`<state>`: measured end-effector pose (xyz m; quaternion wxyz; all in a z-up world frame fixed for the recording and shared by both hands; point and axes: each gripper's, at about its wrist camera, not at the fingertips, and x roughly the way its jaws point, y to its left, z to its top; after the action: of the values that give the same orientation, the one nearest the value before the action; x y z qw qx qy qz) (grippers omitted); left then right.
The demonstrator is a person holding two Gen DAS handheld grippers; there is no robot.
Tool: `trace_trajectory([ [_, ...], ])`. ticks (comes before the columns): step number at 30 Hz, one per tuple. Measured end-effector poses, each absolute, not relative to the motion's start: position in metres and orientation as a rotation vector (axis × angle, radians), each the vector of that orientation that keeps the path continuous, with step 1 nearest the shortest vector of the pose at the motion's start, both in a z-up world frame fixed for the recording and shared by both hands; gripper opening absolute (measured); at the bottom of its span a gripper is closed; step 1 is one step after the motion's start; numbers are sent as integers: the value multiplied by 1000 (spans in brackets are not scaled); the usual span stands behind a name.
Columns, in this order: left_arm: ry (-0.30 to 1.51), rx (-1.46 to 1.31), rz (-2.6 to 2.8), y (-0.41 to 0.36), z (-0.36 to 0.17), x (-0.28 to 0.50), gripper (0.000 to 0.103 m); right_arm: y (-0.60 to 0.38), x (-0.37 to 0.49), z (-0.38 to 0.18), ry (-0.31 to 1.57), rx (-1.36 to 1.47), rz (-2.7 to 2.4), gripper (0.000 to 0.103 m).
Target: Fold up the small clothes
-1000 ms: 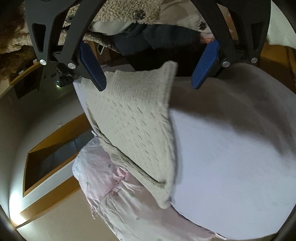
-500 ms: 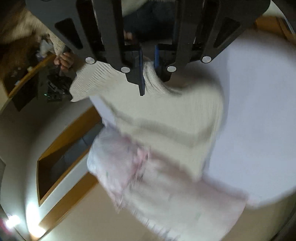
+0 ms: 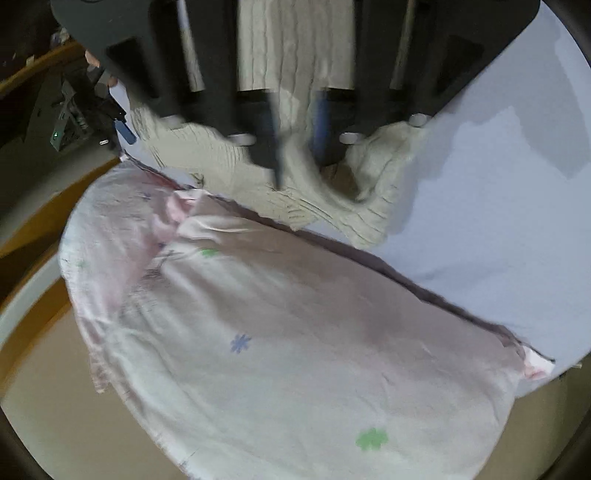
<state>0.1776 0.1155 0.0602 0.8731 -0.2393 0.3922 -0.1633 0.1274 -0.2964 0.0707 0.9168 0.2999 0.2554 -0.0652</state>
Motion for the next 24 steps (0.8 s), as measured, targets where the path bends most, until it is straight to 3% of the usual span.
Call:
trace_trajectory([
  [1,800,-486,-320,123,63,169,81,-298,118,75,477,626,-108,91],
  [2,766,-481,-281,133,66,159,90,-301,111,77,435,650,-57,91],
  [4,762,-497,-276,147,67,155,89,-307,102,72,395,701,12,91],
  [8,905,-536,-273,165,36,164,70,-314,106,55,447,752,27,91],
  [14,971,-607,-328,158,2,167,53,-303,111,52,477,728,61,91],
  [16,988,-644,-355,150,-3,165,39,-302,111,50,487,731,74,91],
  [17,1000,-666,-365,145,-5,165,22,-302,110,49,493,736,82,91],
  [18,1013,-702,-389,143,-7,164,19,-303,109,49,495,739,88,91],
  [24,864,-871,-615,99,48,151,15,-309,96,61,419,771,122,91],
])
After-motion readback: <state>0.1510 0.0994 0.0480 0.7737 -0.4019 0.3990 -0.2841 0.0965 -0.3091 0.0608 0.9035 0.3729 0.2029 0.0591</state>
